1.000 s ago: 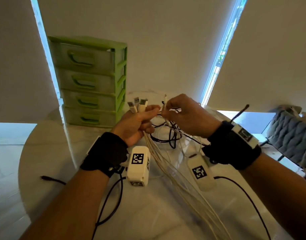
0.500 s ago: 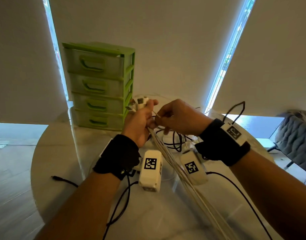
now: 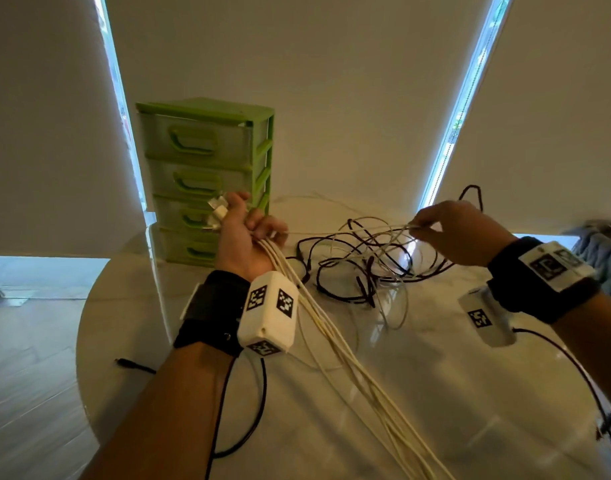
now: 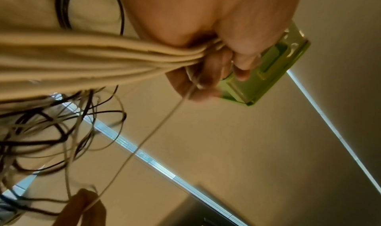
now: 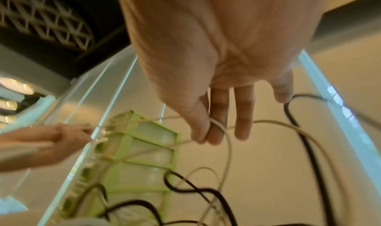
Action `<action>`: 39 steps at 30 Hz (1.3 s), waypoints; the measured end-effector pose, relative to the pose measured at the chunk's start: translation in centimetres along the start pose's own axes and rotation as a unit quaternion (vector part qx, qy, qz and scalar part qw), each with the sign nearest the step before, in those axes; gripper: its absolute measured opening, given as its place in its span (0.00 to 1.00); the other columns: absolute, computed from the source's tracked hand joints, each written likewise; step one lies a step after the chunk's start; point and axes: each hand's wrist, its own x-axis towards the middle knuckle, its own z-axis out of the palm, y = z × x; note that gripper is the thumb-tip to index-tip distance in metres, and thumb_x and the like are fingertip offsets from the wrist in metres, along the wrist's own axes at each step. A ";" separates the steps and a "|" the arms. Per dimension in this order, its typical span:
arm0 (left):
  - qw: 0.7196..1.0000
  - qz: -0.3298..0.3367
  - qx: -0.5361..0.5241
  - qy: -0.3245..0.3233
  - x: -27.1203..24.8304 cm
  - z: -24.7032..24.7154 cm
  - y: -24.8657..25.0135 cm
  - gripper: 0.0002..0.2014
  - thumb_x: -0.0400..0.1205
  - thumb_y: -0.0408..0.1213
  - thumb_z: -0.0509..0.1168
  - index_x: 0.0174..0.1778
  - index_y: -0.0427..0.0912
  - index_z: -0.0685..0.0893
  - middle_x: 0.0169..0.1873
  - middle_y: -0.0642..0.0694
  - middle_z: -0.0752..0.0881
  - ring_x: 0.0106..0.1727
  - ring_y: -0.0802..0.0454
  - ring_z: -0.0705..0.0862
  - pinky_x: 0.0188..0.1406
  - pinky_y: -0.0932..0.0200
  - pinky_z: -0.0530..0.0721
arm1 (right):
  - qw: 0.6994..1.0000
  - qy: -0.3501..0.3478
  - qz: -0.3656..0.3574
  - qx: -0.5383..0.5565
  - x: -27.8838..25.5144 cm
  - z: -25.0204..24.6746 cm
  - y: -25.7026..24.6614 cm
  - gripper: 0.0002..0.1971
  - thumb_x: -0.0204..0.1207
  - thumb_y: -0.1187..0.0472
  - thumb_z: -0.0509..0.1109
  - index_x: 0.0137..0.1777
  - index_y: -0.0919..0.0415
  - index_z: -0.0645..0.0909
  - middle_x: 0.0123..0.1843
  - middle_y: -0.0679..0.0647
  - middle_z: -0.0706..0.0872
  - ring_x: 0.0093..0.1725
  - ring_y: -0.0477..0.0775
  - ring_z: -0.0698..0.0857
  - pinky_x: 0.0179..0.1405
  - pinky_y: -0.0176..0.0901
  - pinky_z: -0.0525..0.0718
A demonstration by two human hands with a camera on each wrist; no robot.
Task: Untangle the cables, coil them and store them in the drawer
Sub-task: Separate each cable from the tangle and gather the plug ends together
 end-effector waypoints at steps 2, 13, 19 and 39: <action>1.000 0.009 0.021 -0.015 0.2 -0.1 0.4 0.15 0.88 0.46 0.56 0.35 0.48 0.74 0.16 0.55 0.64 0.15 0.61 0.61 0.12 0.70 0.65 | 0.998 0.035 0.038 -0.041 0.7 -0.5 1.5 0.09 0.80 0.54 0.68 0.52 0.54 0.88 0.52 0.55 0.85 0.52 0.59 0.83 0.56 0.49 0.77; 0.983 0.005 0.172 -0.062 -0.7 -0.1 -0.8 0.09 0.86 0.35 0.56 0.49 0.42 0.83 0.24 0.53 0.76 0.18 0.63 0.67 0.10 0.71 0.59 | 0.938 0.062 -0.038 0.340 2.4 -5.4 -5.2 0.07 0.83 0.62 0.66 0.44 0.61 0.82 0.39 0.59 0.87 0.41 0.59 0.90 0.41 0.45 0.89; 0.909 -0.033 0.395 -0.126 -3.2 1.4 -4.6 0.08 0.84 0.34 0.63 0.42 0.45 0.85 0.31 0.40 0.70 0.19 0.58 0.62 0.15 0.66 0.58 | 0.894 -0.017 -0.169 0.414 1.0 -6.0 -11.2 0.06 0.82 0.66 0.65 0.50 0.62 0.84 0.46 0.63 0.87 0.44 0.59 0.90 0.45 0.46 0.90; 0.957 0.074 0.244 -0.142 -2.0 1.6 -0.7 0.12 0.86 0.43 0.55 0.47 0.45 0.83 0.29 0.54 0.82 0.17 0.62 0.66 0.13 0.70 0.59 | 0.992 -0.025 -0.040 0.118 2.4 0.8 -3.8 0.18 0.82 0.48 0.64 0.70 0.50 0.78 0.60 0.45 0.81 0.57 0.48 0.82 0.59 0.43 0.78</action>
